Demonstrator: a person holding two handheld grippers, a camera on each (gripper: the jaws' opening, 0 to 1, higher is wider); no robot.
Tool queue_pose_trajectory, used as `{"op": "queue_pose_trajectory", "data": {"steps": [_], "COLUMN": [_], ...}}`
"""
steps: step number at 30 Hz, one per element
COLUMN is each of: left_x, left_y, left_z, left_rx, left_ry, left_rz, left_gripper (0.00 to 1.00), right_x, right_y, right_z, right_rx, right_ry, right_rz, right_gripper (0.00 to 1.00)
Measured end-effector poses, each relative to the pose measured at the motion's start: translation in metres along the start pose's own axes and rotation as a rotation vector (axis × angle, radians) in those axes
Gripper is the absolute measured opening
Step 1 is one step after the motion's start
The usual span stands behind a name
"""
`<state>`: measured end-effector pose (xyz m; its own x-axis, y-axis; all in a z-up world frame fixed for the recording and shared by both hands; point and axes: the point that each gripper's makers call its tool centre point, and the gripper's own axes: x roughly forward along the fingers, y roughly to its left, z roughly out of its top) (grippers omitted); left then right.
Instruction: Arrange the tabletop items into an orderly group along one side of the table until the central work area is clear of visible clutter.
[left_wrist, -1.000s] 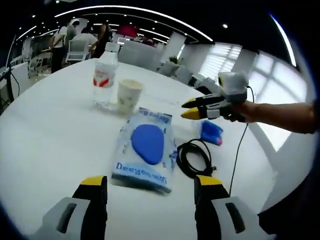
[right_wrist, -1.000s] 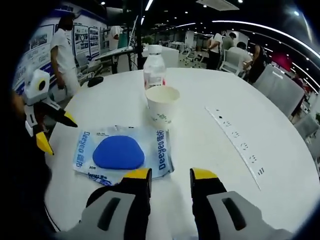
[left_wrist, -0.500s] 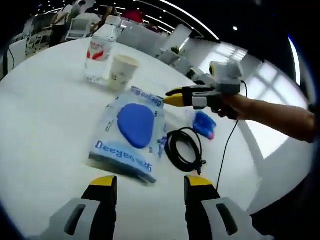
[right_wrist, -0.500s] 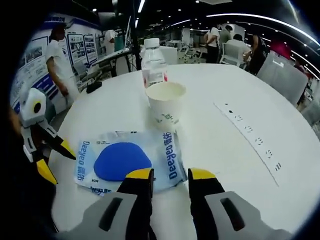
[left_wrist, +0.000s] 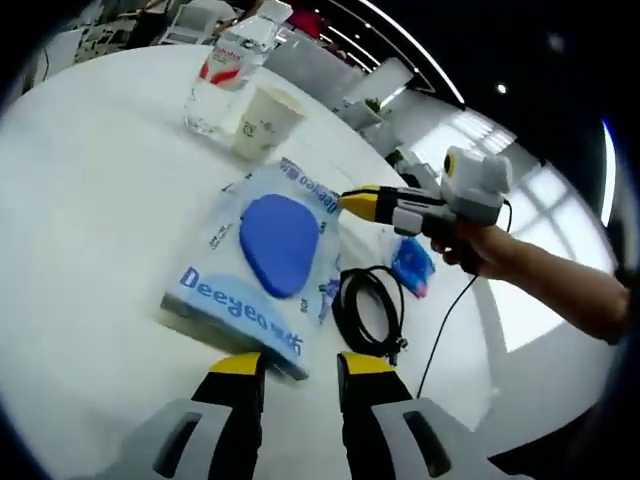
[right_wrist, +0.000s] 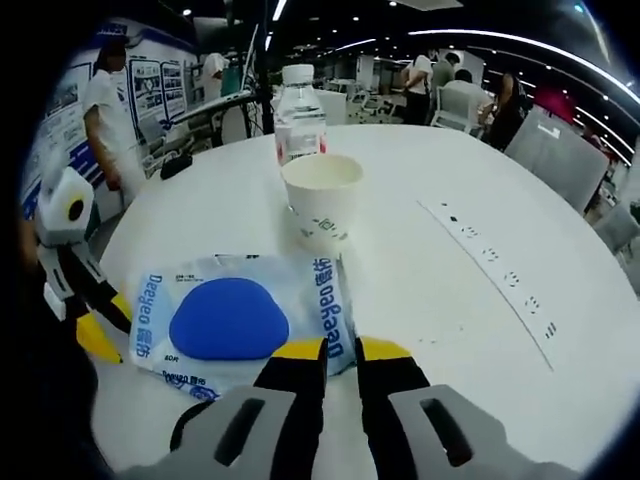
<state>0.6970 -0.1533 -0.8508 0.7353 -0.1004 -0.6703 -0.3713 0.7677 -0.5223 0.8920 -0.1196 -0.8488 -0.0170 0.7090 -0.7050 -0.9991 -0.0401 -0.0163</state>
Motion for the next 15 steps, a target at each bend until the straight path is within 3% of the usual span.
{"op": "queue_pose_trajectory", "data": {"steps": [2, 4, 12, 15], "left_x": [0.012, 0.014, 0.023, 0.025], "left_y": [0.001, -0.001, 0.001, -0.001], "left_z": [-0.002, -0.006, -0.010, -0.010], "left_rx": [-0.102, -0.135, -0.157, -0.169], "left_ry": [0.023, 0.039, 0.073, 0.077], "left_rz": [-0.032, -0.020, -0.015, -0.020], "left_gripper": [0.24, 0.20, 0.13, 0.12], "right_x": [0.001, 0.003, 0.008, 0.007], "right_y": [-0.007, -0.007, -0.003, -0.008], "right_z": [-0.002, -0.004, -0.011, -0.010], "right_rx": [0.001, 0.005, -0.054, -0.064], "right_ry": [0.000, 0.008, 0.032, 0.025], "right_rz": [-0.018, -0.031, -0.039, -0.058], "right_gripper": [0.08, 0.08, 0.10, 0.05]}}
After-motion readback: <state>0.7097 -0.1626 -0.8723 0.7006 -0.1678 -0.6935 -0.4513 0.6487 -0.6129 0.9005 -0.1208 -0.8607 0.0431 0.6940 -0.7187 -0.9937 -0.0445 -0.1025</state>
